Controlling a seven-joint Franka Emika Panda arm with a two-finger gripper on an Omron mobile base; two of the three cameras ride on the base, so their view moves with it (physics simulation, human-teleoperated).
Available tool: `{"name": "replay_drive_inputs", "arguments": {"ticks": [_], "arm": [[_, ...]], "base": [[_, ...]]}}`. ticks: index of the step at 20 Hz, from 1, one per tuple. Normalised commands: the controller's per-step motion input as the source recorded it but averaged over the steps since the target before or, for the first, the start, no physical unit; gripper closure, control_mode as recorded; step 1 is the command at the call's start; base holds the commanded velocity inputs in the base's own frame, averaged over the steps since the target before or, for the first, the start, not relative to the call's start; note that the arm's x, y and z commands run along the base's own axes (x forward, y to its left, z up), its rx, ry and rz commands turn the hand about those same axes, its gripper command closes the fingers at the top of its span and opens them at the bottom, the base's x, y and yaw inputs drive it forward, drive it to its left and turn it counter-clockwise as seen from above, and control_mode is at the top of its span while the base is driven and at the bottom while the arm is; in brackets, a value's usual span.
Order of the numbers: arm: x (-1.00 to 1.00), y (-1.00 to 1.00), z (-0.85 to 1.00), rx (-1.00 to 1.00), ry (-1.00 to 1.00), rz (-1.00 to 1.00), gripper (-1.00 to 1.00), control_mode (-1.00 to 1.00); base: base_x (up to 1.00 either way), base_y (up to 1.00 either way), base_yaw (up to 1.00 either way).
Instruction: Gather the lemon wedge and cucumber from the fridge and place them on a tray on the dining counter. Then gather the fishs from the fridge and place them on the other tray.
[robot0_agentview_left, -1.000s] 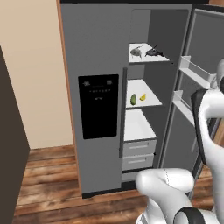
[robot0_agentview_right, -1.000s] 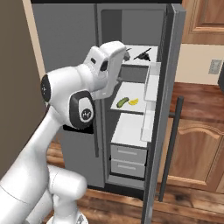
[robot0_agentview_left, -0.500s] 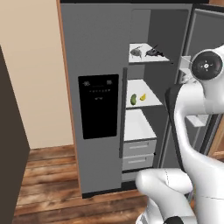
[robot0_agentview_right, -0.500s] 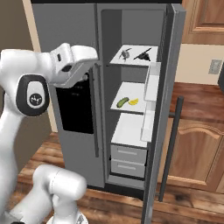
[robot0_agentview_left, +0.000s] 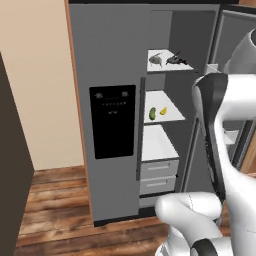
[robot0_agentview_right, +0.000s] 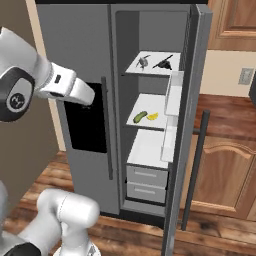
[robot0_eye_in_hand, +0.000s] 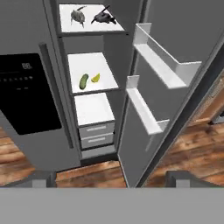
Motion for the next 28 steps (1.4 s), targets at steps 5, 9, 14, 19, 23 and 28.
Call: {"name": "replay_drive_inputs", "arguments": {"ticks": [5,9,14,19,23,28], "arm": [[-0.57,0.18,-1.0,0.77,-0.19,0.08,-1.0,-1.0],[-0.1,0.38,-0.83,0.4,-0.07,0.1,-1.0,-1.0],[0.3,0.46,-0.51,0.01,0.0,0.1,-1.0,-1.0],[0.17,0.26,-0.67,-0.17,0.0,0.08,-1.0,-1.0],[0.01,0.0,-0.61,-0.21,-0.07,0.15,-1.0,-1.0],[0.0,0.0,-0.3,-0.14,-0.26,0.21,-1.0,-1.0]], "base": [[0.0,0.0,0.0],[0.0,0.0,0.0],[0.0,0.0,0.0],[0.0,0.0,0.0],[0.0,0.0,0.0],[0.0,0.0,0.0]]}}
